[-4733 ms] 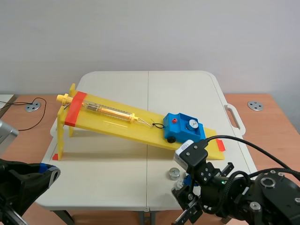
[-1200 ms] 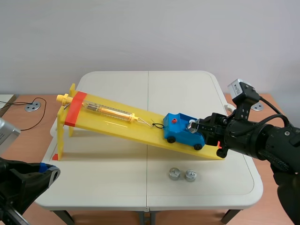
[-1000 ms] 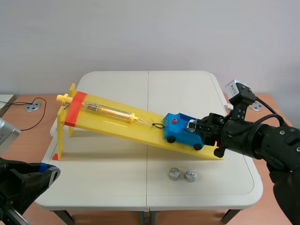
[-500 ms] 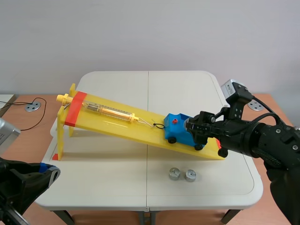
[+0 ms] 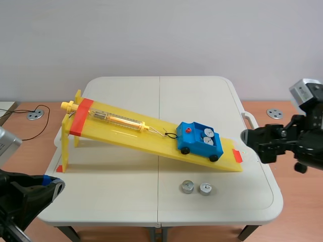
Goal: Place the four metal weights on the blue cart on the ramp.
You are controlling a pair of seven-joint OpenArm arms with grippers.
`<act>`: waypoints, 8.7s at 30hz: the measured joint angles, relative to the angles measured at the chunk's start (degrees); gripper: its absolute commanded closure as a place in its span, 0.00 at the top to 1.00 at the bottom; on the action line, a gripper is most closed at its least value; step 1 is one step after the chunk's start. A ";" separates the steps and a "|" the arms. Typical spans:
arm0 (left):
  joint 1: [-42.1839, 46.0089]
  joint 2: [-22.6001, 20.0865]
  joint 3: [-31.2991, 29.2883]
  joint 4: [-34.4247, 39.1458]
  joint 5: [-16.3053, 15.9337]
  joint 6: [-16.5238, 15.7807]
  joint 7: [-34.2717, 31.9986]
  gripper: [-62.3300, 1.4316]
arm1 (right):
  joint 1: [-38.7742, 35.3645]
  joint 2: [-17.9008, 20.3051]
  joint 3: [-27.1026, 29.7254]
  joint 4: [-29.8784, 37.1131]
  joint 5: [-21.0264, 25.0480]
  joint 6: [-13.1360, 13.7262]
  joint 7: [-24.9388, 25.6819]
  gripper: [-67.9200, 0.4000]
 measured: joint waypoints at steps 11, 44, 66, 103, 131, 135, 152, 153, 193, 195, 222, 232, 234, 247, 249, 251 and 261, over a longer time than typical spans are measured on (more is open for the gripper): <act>0.00 0.00 0.00 0.00 0.00 0.00 -0.02 0.09 | -10.08 9.79 0.00 13.29 0.02 0.39 -0.66 0.46; 0.00 0.02 0.00 0.00 0.00 0.00 0.00 0.09 | -3.10 -3.23 -24.33 -1.77 -28.72 -8.74 13.60 0.46; 0.00 0.00 0.00 0.00 0.00 0.00 0.02 0.09 | 3.21 -5.42 -31.01 -14.43 -35.15 -12.81 18.58 0.41; 0.00 0.00 0.00 0.00 0.00 0.00 0.00 0.09 | 3.23 -5.42 -33.77 -16.92 -35.19 -18.18 20.70 0.02; -0.02 0.00 0.00 0.00 0.00 0.00 0.20 0.09 | -11.52 2.58 -18.93 18.40 -28.39 -16.72 5.05 0.02; -0.02 0.00 0.00 0.00 0.00 0.00 0.20 0.09 | -11.37 2.58 -14.23 21.81 -26.93 -16.70 3.87 0.02; -0.02 0.00 0.00 0.00 0.00 0.00 0.81 0.09 | 5.57 -1.42 -15.63 5.70 -25.68 -17.75 4.11 0.02; -0.02 0.00 0.00 0.00 0.00 0.00 0.81 0.09 | 6.43 -1.60 -16.46 4.68 -25.88 -17.75 4.13 0.02; -0.02 0.00 0.00 0.00 0.00 0.00 0.85 0.09 | 12.44 -6.03 -25.31 -6.03 -31.30 -19.87 7.74 0.02; -0.02 0.00 0.00 0.00 0.00 0.00 0.85 0.09 | 12.44 -6.03 -25.31 -6.03 -31.30 -19.87 8.24 0.02; -0.02 0.00 0.00 0.00 0.00 0.00 0.83 0.09 | 12.33 -6.01 -23.76 -5.14 -29.75 -19.80 7.43 0.40; -0.02 0.00 0.00 0.00 0.00 0.00 0.85 0.09 | 5.70 0.59 -19.21 12.94 -19.56 -16.63 2.56 0.40; -0.02 0.00 0.00 0.00 0.00 0.00 0.83 0.09 | 2.75 2.58 -18.16 15.87 -17.86 -16.17 2.36 0.40; -0.02 0.00 0.00 0.00 0.00 0.00 0.85 0.09 | -15.06 8.15 -10.78 25.22 -15.61 -15.98 0.20 0.40; -0.02 0.00 0.00 0.00 0.00 0.00 0.83 0.09 | -16.44 8.15 -10.25 25.22 -15.61 -15.98 0.04 0.40; -0.02 0.00 0.00 0.00 0.00 0.00 0.85 0.09 | -17.51 8.15 -10.12 25.22 -15.61 -15.98 0.00 0.39; -0.02 0.00 0.00 0.00 0.00 0.00 0.87 0.09 | -17.22 5.40 -11.41 19.69 -15.74 -15.98 3.28 0.39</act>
